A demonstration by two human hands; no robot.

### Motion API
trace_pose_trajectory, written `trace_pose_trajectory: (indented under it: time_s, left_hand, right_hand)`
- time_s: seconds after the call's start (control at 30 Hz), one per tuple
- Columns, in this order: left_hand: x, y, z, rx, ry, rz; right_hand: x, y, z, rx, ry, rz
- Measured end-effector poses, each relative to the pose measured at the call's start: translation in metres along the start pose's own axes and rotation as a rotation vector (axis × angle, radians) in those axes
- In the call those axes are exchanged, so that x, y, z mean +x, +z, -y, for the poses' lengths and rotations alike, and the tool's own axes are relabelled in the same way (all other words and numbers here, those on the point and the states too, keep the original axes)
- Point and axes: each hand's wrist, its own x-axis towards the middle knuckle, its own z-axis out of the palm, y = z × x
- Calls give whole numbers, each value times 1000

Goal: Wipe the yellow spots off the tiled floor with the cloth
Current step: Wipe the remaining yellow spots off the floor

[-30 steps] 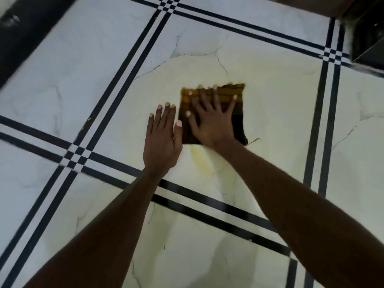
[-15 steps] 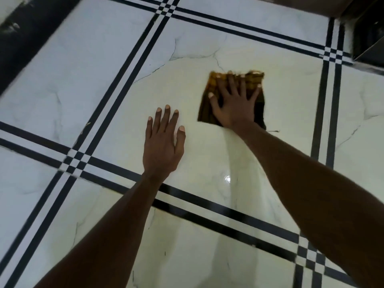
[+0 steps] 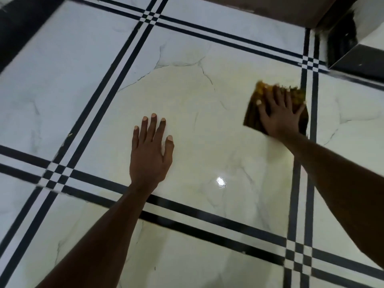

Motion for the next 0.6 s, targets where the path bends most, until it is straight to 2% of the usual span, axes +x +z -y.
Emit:
trace_pose_trajectory:
  time_s: [0.07, 0.13, 0.23, 0.3, 0.4, 0.43, 0.47, 0.53, 0.57, 0.6]
  left_hand:
    - [0, 1, 1, -1, -3, -9]
    - [0, 0, 2, -9, 3, -17]
    - [0, -2, 2, -37, 2, -13]
    - [-1, -4, 3, -48, 4, -15]
    - [-1, -5, 2, -82, 6, -29]
    - [-1, -5, 1, -90, 2, -29]
    - [-1, -6, 1, -95, -3, -27]
    - [-2, -6, 0, -86, -8, -25]
    - [-2, -5, 0, -78, -10, -22]
    - [-3, -6, -1, -73, -7, -18]
  right_hand:
    - [32, 12, 54, 4, 20, 13]
    - [24, 29, 115, -25, -153, -3]
    - [-52, 55, 175, -70, -447, -28]
    - [-120, 64, 176, -58, -574, -1]
    - [-191, 60, 114, -101, -753, 68]
    - [-200, 57, 83, -100, -729, 48]
    - [-205, 54, 54, -94, -605, 12]
    - [-225, 49, 15, -25, -166, -52]
    - [-239, 50, 16, 8, 14, -73]
    - [-256, 52, 30, 1, 84, -87]
